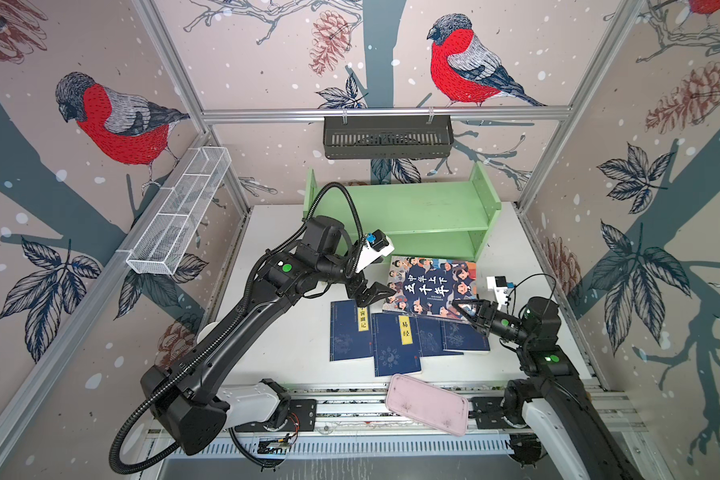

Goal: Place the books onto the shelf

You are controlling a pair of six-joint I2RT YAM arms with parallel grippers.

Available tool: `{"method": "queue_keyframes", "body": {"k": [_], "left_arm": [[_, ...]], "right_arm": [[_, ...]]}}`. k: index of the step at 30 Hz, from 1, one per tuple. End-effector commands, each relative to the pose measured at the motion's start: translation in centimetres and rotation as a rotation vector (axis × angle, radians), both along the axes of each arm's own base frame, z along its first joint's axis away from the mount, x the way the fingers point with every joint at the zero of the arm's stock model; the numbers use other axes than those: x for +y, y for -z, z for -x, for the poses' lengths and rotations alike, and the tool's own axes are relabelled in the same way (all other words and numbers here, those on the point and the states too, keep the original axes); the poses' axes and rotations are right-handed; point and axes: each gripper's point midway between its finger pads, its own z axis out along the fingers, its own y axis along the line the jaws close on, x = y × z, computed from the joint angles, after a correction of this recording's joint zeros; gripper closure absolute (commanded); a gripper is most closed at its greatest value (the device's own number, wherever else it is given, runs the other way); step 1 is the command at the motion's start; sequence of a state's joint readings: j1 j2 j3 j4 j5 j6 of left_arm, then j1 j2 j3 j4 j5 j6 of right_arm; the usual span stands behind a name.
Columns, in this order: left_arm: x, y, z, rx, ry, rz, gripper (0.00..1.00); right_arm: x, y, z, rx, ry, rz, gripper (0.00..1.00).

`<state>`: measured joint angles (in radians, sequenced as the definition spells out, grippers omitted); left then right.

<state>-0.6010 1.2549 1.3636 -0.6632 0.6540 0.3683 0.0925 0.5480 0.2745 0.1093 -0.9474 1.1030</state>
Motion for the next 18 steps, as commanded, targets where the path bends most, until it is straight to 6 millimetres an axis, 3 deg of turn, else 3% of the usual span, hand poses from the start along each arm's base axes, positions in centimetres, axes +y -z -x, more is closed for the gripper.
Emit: {"method": "queue_keyframes", "body": {"k": [1,18], "left_arm": [[0.3,-1.0,0.0,0.015,-0.01,0.025,0.04],[1.8,-2.0,-1.7,-0.007,-0.119,0.058,0.04]], "right_arm": [[0.8,-4.5,-0.6,-0.212,-0.006,-0.038,0.92],[6.7,-7.1,-2.9,-0.269,-0.109,-0.099,0.92]]}}
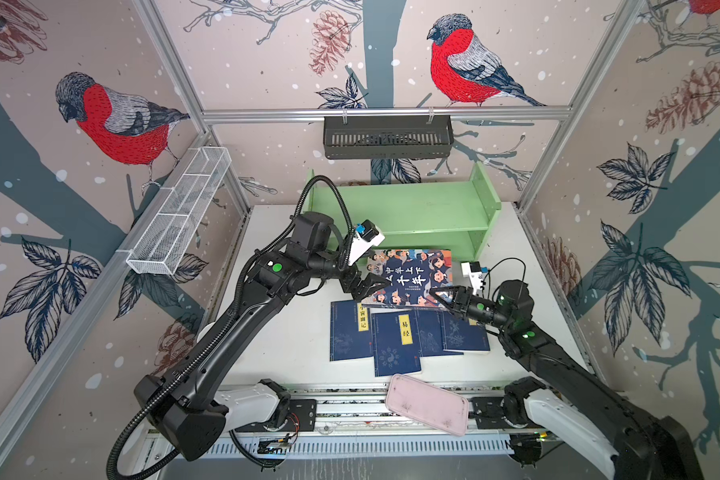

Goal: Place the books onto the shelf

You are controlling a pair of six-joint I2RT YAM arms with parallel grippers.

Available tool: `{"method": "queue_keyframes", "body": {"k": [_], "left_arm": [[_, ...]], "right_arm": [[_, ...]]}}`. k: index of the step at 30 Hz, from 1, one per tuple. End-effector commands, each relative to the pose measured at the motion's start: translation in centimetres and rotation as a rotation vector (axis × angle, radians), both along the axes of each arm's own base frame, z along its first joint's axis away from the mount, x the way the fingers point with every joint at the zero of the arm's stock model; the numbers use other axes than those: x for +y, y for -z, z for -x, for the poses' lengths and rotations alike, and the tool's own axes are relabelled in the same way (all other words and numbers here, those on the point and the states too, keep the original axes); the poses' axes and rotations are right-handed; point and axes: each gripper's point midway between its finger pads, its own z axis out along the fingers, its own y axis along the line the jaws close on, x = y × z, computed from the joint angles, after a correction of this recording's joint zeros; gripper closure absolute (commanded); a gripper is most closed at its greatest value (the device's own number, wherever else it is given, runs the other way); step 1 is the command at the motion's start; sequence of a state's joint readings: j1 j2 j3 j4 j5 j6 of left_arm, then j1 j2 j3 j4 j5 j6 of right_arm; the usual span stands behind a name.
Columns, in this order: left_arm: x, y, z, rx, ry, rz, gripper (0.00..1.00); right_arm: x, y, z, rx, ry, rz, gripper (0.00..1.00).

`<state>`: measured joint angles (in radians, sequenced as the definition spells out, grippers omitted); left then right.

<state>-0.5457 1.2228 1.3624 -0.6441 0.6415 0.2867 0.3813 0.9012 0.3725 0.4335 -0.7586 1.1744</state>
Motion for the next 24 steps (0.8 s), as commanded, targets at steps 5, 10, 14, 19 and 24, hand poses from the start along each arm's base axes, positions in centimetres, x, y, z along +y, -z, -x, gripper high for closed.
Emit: {"method": "queue_keyframes", "body": {"k": [5,10,14,19,24], "left_arm": [[0.6,-1.2,-0.5,-0.027,-0.034,0.036,0.04],[0.7,-1.2,-0.5,-0.028,-0.038,0.038,0.04],[0.8,-1.2,-0.5,-0.027,-0.038,0.044,0.04],[1.0,-1.3,-0.8,-0.017,-0.049,0.06,0.04],[1.3,-1.2,-1.0,-0.005,-0.056,0.074,0.04]], "right_arm": [[1.9,-5.9,-0.7,-0.248,-0.037,-0.15,0.92],[2.6,-5.8,-1.4,-0.242,-0.039,-0.185,0.93],[3.1,-5.9,-1.9,-0.247,-0.041,-0.209,0.93],[3.4,-5.8,-2.5,-0.247,-0.043,-0.236,0.93],[3.9,-5.2,-3.3,-0.235,-0.05,-0.264,0.93]]}}
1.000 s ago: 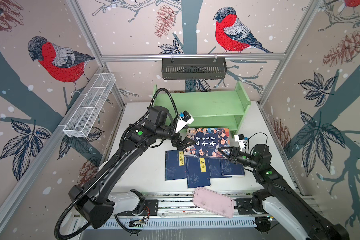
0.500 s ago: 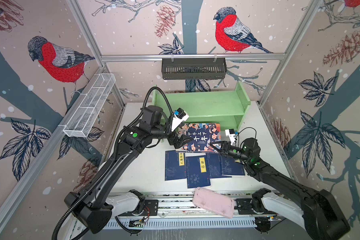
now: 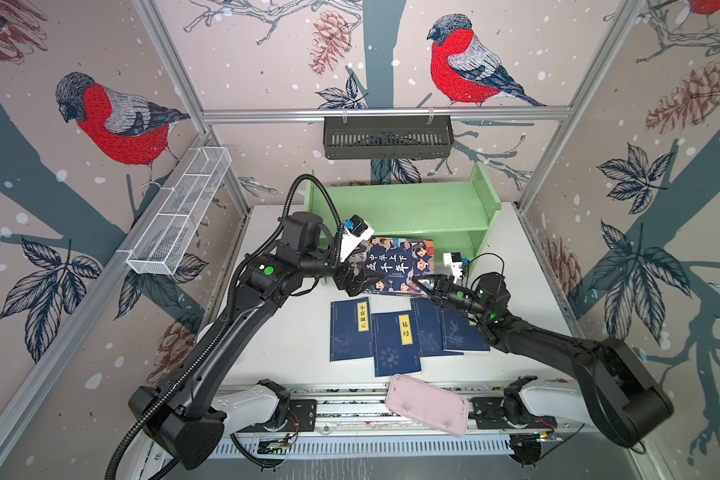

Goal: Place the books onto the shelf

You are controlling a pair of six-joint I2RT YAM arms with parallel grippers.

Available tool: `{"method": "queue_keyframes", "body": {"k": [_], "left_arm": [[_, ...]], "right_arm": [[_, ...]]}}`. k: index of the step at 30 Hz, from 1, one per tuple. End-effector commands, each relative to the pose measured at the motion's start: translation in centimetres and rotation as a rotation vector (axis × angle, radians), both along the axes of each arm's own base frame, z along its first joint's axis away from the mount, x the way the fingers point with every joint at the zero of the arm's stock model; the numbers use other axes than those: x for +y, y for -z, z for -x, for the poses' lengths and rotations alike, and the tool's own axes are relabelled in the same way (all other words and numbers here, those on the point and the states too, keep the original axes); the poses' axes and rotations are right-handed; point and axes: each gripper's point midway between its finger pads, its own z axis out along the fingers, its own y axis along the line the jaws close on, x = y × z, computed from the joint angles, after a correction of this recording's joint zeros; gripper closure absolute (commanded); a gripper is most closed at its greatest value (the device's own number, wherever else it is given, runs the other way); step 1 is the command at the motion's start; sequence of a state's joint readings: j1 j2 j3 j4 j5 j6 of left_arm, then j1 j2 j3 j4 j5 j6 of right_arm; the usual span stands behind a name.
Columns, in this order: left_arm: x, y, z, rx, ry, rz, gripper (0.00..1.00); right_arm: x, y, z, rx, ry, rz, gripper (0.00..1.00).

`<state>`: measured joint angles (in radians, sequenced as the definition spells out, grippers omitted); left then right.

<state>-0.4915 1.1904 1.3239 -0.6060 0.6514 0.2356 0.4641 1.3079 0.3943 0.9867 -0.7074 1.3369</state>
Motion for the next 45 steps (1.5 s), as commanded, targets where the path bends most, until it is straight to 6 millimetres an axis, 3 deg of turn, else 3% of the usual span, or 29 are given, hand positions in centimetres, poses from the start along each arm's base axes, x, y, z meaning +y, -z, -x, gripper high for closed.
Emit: {"method": "queue_keyframes", "body": {"k": [1,17,36,45], "left_arm": [[-0.1,-1.0,0.0,-0.023,0.011,0.04,0.04],[1.3,-1.7,-0.4,-0.034,-0.021,0.07,0.04],[1.8,-1.5,-0.5,-0.025,-0.035,0.087,0.04],[1.9,-1.5,-0.6,-0.022,-0.04,0.097,0.04]], "right_arm": [[0.1,-5.6,0.3,-0.227,-0.019,-0.147,0.93],[3.1,-4.1,-2.1,-0.193,-0.083,-0.184,0.96],[5.7,-2.3,-5.7,-0.16,-0.069,-0.141,0.87],[6.2,-1.3,-6.4,-0.132,-0.065,-0.107,0.83]]}}
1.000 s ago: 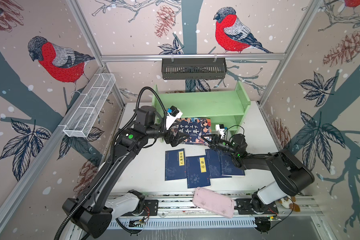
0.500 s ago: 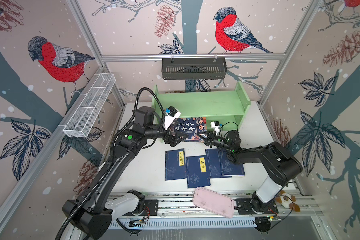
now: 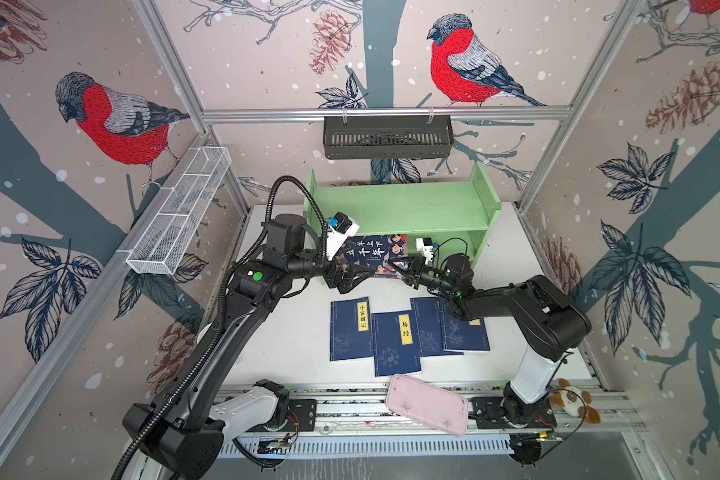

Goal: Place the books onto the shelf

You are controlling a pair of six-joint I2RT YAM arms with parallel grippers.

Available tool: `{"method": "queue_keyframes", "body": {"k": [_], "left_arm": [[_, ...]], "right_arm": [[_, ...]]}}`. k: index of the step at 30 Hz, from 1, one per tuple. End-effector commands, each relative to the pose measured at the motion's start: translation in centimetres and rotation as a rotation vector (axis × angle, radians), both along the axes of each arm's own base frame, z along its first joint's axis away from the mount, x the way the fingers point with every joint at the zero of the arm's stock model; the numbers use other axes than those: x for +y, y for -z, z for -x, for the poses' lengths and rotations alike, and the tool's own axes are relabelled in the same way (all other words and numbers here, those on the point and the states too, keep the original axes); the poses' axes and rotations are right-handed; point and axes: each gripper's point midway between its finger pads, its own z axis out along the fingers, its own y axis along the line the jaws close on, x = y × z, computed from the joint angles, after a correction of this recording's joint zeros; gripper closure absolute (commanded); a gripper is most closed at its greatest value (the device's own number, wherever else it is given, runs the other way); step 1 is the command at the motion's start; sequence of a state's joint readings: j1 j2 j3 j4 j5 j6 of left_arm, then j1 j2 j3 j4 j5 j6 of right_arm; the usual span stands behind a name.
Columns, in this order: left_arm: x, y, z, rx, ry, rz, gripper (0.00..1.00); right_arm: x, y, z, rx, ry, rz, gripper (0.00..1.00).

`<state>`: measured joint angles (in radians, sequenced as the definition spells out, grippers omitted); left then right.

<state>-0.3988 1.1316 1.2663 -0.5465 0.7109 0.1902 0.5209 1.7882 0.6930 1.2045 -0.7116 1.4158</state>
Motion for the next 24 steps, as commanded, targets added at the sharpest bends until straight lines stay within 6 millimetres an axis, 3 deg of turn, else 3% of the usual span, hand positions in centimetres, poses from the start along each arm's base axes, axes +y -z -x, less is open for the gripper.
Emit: {"method": "queue_keyframes", "body": {"k": [1,11,24], "left_arm": [[-0.2,-0.7,0.0,-0.02,0.018,0.03,0.04],[-0.1,-0.8,0.1,-0.016,0.017,0.043,0.04],[0.1,-0.8,0.1,-0.012,0.012,0.055,0.03]], "right_arm": [[0.0,-3.5,0.1,-0.171,0.003,-0.066,0.81],[0.5,-2.9,-0.9,-0.144,0.013,-0.047,0.76],[1.0,-3.6,-2.2,-0.138,0.03,-0.06,0.73]]}}
